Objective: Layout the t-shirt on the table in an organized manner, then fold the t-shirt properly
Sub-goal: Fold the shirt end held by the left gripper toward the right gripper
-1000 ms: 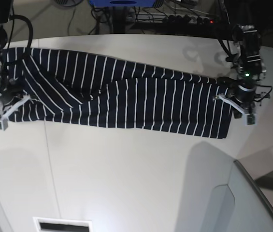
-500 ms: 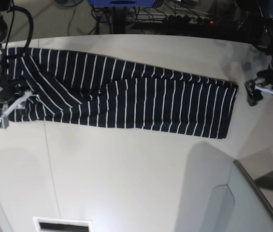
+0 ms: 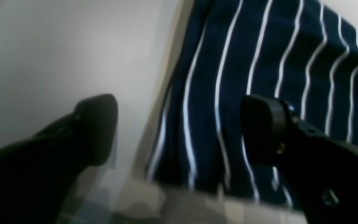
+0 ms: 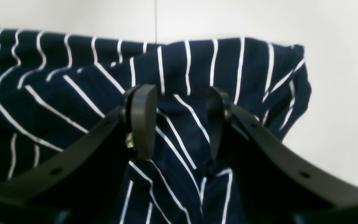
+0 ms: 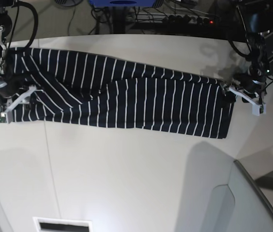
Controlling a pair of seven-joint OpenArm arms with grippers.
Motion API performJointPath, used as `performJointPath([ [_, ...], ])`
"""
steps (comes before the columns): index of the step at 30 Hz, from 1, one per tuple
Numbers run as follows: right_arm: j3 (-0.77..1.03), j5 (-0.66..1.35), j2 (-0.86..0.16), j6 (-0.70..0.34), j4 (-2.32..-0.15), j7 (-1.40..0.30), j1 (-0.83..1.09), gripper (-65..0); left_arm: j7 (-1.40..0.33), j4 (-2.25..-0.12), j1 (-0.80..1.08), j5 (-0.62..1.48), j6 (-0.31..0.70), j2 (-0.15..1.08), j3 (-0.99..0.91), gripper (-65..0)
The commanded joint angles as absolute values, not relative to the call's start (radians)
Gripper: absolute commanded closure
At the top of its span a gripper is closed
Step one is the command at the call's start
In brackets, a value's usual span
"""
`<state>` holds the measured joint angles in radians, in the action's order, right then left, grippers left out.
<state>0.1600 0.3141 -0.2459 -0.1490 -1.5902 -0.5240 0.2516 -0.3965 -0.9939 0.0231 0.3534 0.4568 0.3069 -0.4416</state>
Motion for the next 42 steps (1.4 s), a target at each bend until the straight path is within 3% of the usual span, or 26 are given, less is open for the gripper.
performJointPath([
  [1,0.166,0.317,-0.259,-0.148,-1.612,-0.504,0.246,-25.1,-0.407,-0.986,0.015,0.343,0.46,0.314,-0.444,-56.9],
  [4,0.166,0.317,-0.259,-0.148,-1.612,-0.504,0.248,-25.1,-0.407,-0.967,-0.001,0.337,0.461,0.312,-0.443,-55.8],
  [6,0.166,0.317,-0.259,-0.148,-1.612,-0.504,0.249,-25.1,-0.407,-0.963,-0.007,0.337,0.461,0.312,-0.441,-49.0],
  [12,0.166,0.317,-0.259,-0.148,-1.612,-0.504,0.254,-25.1,-0.406,-0.917,-0.018,0.338,0.458,0.315,-0.337,-9.2],
  [14,0.166,0.317,-0.259,-0.148,-1.612,-0.504,0.254,-25.1,-0.406,-0.874,-0.041,0.338,0.458,0.315,-0.335,0.0],
  [21,0.166,0.317,-0.259,-0.148,-1.612,-0.504,0.268,-25.1,-0.303,-0.849,-0.027,0.338,0.453,0.344,-0.449,0.0],
  [26,0.166,0.317,-0.259,-0.15,-1.612,-0.504,0.269,-25.1,-0.3,-0.992,0.041,0.337,0.45,0.355,-0.458,0.0],
  [31,0.166,0.317,-0.259,-0.15,-1.612,-0.507,0.271,-25.1,-0.303,-1.247,0.145,0.337,0.312,0.317,-0.449,0.0],
  [36,0.166,0.317,-0.265,-0.15,-1.612,-0.507,0.271,-25.1,-0.308,-1.504,0.24,0.226,0.223,0.266,-0.318,0.0],
  [42,0.166,0.317,-0.265,-0.15,-1.612,-0.507,0.271,-25.1,-0.309,-1.604,0.274,0.01,0.18,0.143,-0.151,0.0],
])
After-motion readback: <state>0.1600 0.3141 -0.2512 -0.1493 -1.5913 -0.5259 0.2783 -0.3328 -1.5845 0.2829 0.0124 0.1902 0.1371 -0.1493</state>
